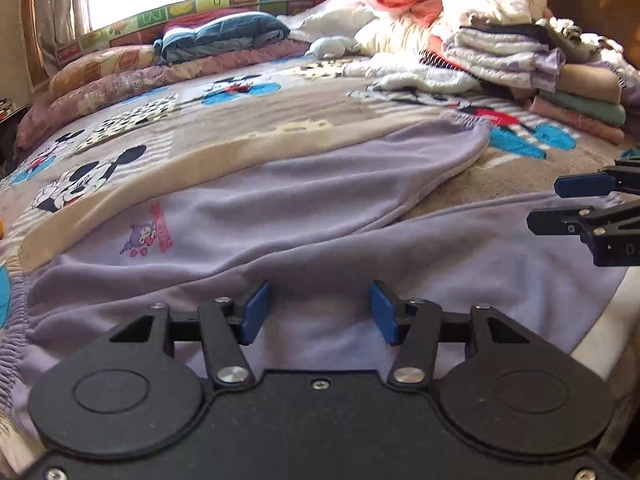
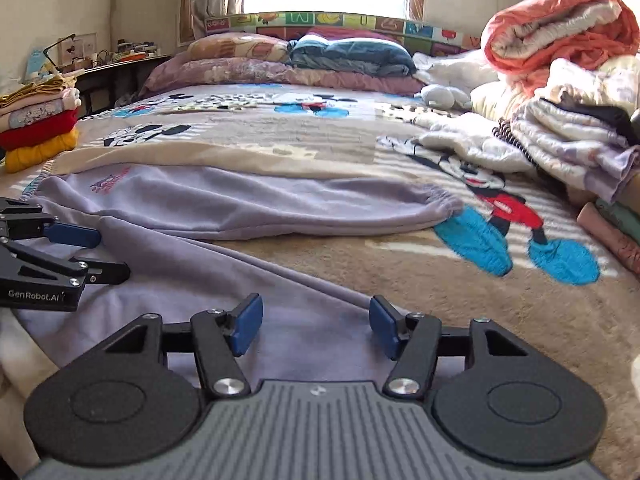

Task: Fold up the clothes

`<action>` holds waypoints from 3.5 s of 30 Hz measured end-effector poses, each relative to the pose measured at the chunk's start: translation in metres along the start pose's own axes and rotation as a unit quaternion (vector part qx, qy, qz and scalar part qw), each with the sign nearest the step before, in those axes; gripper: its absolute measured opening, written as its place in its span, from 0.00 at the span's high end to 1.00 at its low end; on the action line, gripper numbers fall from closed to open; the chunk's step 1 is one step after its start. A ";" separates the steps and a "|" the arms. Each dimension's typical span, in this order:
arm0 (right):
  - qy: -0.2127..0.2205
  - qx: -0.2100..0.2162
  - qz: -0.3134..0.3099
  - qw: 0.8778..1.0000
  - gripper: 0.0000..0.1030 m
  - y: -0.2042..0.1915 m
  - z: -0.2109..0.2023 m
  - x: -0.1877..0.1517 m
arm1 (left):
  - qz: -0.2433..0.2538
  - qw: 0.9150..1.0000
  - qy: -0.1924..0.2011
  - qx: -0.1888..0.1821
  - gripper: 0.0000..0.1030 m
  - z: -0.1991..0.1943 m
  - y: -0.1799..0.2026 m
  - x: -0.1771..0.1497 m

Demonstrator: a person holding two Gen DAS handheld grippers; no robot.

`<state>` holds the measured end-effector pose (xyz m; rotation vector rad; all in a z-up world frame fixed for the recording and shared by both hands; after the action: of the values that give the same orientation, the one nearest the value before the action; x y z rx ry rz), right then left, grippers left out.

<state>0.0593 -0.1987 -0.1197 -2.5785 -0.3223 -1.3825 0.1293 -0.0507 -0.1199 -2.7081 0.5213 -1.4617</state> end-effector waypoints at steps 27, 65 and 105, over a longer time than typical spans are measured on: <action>-0.003 -0.020 -0.003 1.000 0.97 0.074 -0.021 -0.013 | 0.001 0.999 0.026 -0.046 0.48 -0.007 0.024 0.001; 0.044 0.019 -0.009 0.999 0.84 0.048 -0.031 -0.006 | 0.089 0.994 -0.034 -0.062 0.49 0.009 0.028 0.035; 0.039 0.203 -0.132 0.969 0.48 -0.112 -0.052 -0.020 | -0.120 0.987 -0.049 0.091 0.58 -0.086 -0.072 -0.050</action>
<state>-0.0243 -0.1072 -0.1003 -2.1973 -0.8653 -1.3254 0.0542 0.0442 -0.0991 -2.7506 0.0544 -1.3360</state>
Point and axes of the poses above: each gripper's, at about its wrist camera, not at the fingertips, and z roughly the way its jaws point, y to its right, x to its top, the point moved 3 cm from there along z, roughly the way its jaws point, and after that the axes turned 10 degrees about x, right-handed, at the moved point
